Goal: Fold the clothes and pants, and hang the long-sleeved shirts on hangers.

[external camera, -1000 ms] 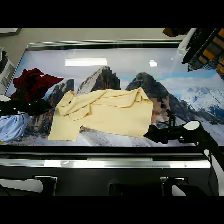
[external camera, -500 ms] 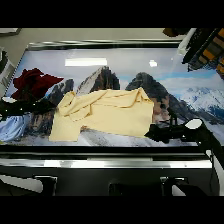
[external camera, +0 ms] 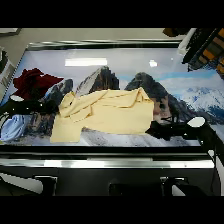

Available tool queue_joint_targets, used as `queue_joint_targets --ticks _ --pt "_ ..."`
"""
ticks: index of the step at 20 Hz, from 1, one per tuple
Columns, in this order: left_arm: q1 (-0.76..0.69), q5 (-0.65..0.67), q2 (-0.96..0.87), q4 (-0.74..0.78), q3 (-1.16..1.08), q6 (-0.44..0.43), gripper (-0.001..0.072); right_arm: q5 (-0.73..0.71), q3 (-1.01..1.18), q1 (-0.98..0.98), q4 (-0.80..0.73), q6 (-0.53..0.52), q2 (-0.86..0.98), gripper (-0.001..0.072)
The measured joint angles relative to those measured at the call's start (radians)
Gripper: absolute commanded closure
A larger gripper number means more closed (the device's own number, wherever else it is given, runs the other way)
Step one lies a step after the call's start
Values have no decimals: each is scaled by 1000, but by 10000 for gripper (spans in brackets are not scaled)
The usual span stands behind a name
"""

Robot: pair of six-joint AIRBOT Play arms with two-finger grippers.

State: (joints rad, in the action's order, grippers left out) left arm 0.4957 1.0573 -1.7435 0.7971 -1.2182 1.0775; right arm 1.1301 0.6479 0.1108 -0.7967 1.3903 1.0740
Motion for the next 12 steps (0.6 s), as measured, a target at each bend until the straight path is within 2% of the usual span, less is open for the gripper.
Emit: queue_joint_targets --ticks 2,5,8,12 --pt "9 52 44 -23 -11 19 692 3 66 0 0 11 -11 684" --pt "20 118 183 -39 -18 92 692 23 219 0 4 26 -26 684" --pt "26 154 401 -51 -24 175 693 27 433 0 3 52 -43 684" --pt "56 134 723 -57 -69 309 693 31 748 0 -26 92 -77 684"
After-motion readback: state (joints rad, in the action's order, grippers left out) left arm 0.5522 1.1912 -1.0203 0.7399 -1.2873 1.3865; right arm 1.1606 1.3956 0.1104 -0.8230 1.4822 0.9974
